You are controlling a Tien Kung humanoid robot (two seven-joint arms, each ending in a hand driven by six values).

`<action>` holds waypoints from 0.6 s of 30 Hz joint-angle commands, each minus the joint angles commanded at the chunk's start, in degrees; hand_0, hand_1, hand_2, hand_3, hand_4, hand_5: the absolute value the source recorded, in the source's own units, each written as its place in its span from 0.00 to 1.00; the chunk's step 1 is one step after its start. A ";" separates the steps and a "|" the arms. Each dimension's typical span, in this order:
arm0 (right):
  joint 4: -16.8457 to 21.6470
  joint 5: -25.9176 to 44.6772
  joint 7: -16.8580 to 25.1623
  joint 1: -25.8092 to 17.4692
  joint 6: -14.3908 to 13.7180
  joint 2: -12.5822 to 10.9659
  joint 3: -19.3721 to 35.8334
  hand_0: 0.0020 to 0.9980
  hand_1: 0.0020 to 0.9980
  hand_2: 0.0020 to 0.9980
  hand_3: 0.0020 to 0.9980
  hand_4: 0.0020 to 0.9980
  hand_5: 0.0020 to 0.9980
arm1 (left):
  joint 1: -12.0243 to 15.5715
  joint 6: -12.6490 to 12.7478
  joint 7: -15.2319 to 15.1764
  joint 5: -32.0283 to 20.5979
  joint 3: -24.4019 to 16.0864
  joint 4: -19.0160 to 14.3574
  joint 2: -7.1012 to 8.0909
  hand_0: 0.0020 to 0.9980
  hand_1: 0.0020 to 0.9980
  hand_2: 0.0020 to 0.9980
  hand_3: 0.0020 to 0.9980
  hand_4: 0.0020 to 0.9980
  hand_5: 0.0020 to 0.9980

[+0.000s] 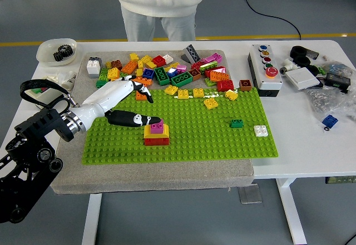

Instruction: Pick up the brick,pile it on top of brick,press brick,pick up the brick,pile it on top of brick,press brick

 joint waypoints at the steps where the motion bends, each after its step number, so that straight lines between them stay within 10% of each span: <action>1: 0.00 -0.02 0.00 -0.02 0.00 0.00 0.00 0.74 0.65 0.71 0.60 0.82 0.38 | 0.30 -0.12 -0.08 0.05 0.17 -0.02 -0.01 1.00 0.75 0.74 0.58 1.00 0.84; 18: 0.00 0.19 0.10 0.02 -0.13 0.00 0.00 0.74 0.65 0.71 0.60 0.82 0.38 | 2.00 -0.68 -0.58 0.36 1.35 -0.22 -0.33 1.00 0.77 0.77 0.59 1.00 0.89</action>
